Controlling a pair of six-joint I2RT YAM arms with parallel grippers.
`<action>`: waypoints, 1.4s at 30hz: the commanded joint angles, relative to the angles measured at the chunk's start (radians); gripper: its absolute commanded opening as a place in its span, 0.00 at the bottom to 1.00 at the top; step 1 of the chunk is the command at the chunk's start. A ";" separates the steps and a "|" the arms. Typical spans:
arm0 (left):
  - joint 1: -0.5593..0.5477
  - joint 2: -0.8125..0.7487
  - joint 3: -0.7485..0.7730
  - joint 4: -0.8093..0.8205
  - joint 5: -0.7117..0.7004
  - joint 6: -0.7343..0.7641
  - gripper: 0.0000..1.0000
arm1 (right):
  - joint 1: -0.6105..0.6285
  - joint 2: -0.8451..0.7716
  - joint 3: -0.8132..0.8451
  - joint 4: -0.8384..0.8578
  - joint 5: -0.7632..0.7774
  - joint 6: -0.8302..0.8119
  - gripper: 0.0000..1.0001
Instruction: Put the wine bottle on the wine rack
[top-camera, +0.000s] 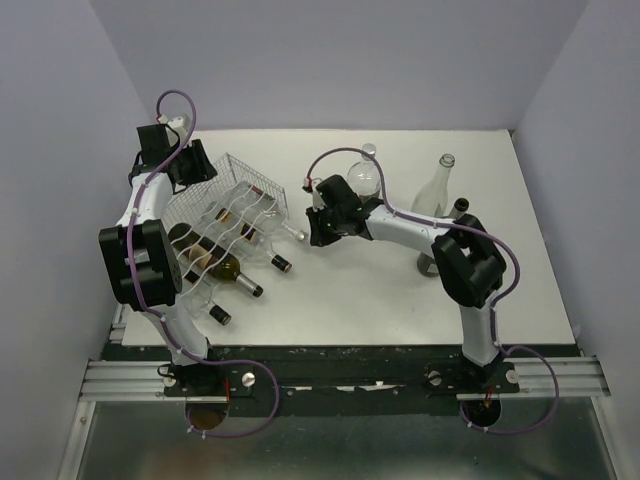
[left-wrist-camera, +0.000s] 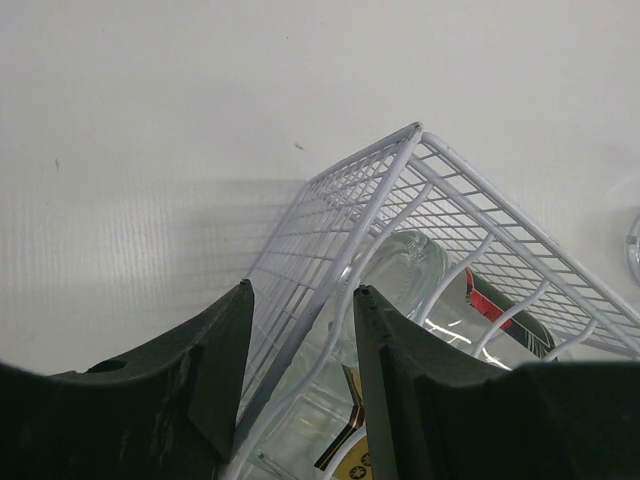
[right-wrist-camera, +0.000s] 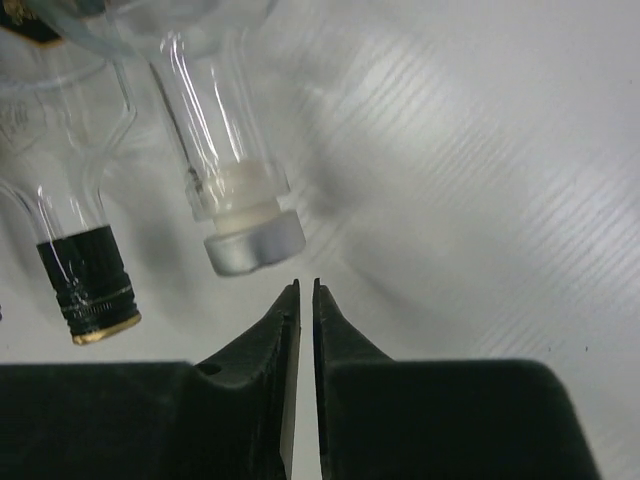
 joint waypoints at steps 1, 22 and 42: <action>-0.008 0.014 0.016 -0.032 0.008 -0.024 0.54 | 0.006 0.095 0.126 0.024 0.013 0.019 0.15; -0.008 -0.004 -0.014 -0.003 0.019 -0.032 0.52 | 0.009 0.123 0.252 -0.076 0.234 0.046 0.08; -0.008 0.002 0.000 -0.004 0.016 -0.053 0.52 | 0.084 0.108 0.164 -0.018 0.122 -0.044 0.01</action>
